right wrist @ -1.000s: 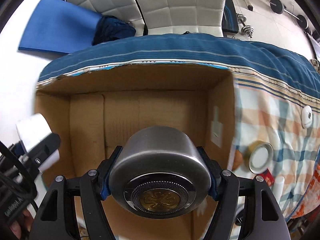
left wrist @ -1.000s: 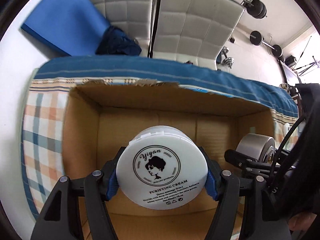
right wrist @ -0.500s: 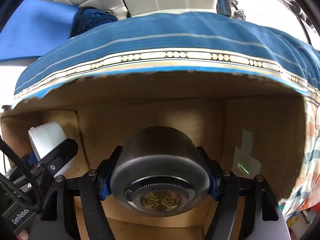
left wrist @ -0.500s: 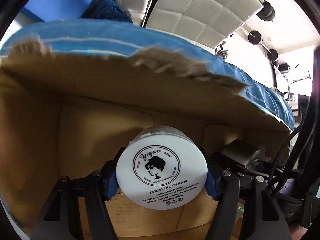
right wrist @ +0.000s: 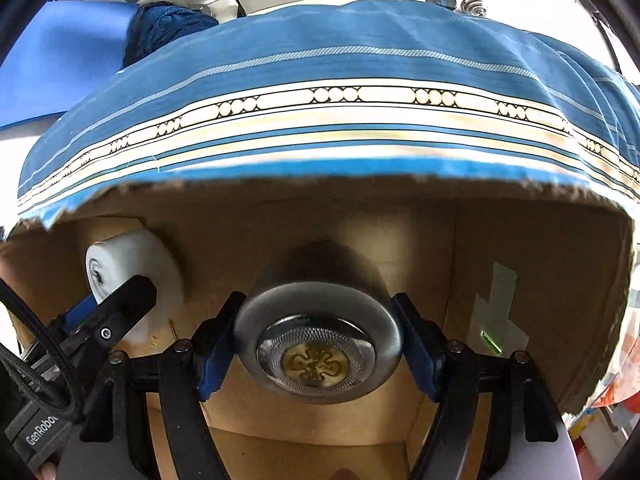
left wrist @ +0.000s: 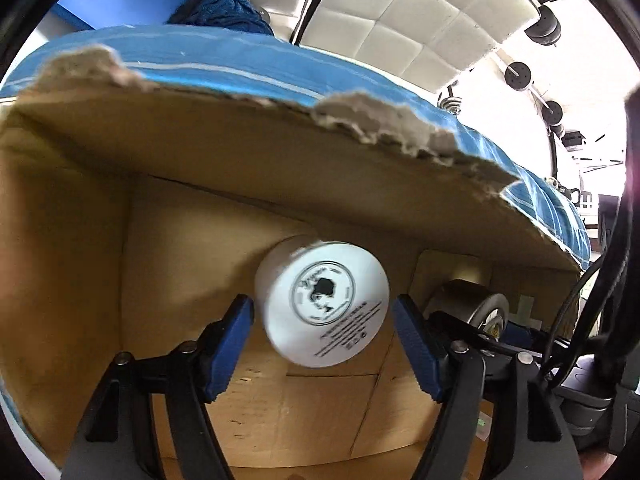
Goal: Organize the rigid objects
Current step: 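Carry both jars into the cardboard box and open both tools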
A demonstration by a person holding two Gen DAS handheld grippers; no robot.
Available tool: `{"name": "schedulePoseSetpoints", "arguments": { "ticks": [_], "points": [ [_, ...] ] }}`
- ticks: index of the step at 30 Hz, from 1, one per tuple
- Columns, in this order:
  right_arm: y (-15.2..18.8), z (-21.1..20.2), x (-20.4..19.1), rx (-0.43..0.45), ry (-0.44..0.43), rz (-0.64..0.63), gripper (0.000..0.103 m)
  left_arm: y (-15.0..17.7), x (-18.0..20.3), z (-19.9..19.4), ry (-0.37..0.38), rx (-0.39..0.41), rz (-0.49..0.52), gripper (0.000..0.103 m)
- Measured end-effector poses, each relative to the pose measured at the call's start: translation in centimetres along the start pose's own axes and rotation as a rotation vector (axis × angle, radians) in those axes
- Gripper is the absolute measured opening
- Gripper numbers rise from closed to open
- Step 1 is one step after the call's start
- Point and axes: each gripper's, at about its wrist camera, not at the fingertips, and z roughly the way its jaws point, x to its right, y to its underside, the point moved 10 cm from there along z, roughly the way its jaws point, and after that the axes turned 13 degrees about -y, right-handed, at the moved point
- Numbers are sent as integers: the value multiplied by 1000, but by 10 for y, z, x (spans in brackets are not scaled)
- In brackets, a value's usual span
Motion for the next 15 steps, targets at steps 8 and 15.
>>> {"name": "schedulePoseSetpoints", "arguments": {
  "ticks": [8,15],
  "points": [
    [12,-23,-10,20,-19,-22,90,0,-25,-30,-102,90,16,99],
    [43,-51,-9,48,23,-75,103,15,-46,-70,-195,191,40,103]
  ]
}}
